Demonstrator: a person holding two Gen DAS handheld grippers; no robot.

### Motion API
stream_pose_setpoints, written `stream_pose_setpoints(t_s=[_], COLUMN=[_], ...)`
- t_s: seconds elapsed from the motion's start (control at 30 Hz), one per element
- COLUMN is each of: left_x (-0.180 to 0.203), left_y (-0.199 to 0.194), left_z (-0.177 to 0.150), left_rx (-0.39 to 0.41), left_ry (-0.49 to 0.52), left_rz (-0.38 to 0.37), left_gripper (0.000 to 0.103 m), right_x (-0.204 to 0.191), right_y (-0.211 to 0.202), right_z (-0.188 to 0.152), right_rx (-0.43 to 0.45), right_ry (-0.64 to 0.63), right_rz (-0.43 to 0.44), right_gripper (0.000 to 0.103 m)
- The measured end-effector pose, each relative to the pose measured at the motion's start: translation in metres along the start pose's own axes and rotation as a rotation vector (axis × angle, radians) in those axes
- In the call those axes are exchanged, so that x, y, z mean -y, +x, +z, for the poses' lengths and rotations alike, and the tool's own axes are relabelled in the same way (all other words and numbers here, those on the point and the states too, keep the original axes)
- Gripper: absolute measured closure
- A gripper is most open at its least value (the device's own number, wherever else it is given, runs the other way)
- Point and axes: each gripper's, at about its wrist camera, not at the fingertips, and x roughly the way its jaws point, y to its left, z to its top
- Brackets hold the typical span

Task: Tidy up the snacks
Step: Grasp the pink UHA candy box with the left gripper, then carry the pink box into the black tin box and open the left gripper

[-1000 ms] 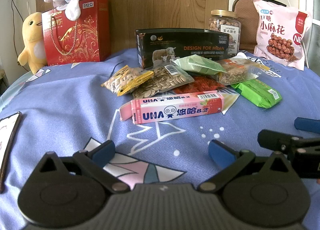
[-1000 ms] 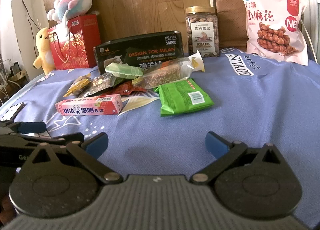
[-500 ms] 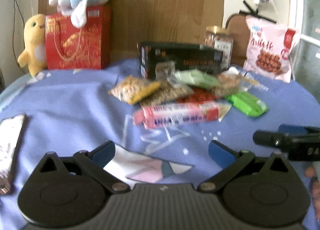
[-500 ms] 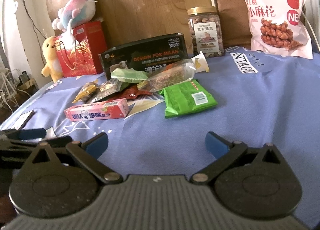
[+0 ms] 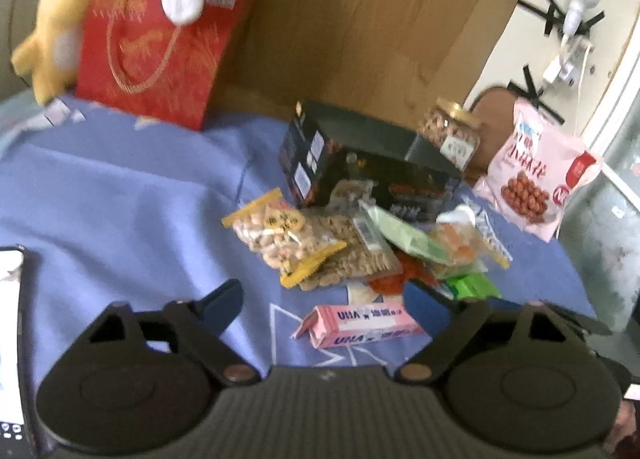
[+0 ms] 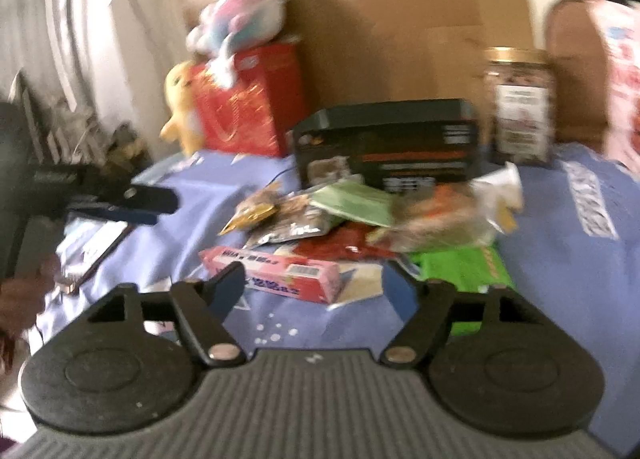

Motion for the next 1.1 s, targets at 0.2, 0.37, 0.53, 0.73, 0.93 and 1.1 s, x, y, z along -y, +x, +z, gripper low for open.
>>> stream_pose_setpoints(t_s=[0.2,0.37,0.53,0.73,0.93,1.1], left_x=[0.003,0.015,0.036,0.053,0.067,0.065], left_y=[0.030,0.049,0.040,0.019,0.065,0.121], left_z=[-0.005,-0.015,-0.013,0.038,0.124,0.146], left_rx=[-0.120,-0.149,-0.177,-0.094,0.013,-0.026], left_ry=[0.014,0.045,0.077,0.098,0.130,0.097], left_rz=[-0.019,-0.014,0.021,-0.055,-0.028,-0.011], left_gripper=[0.025,0.048,0.048,0.049,0.049,0.047], right_x=[0.006,0.010,0.006,0.015,0.054,0.090], right_y=[0.034,0.051,0.038,0.011,0.045,0.086], right_z=[0.008,0.003,0.009,0.063,0.122,0.139], right_rx=[-0.111,-0.151,-0.123,0.045,0.110,0.040], right_ry=[-0.068,-0.095,-0.090,-0.096,-0.055,0.024], right_rz=[0.055,0.081,0.065,0.063,-0.040,-0.093], right_gripper=[0.032,0.049,0.057,0.057,0.057,0.056])
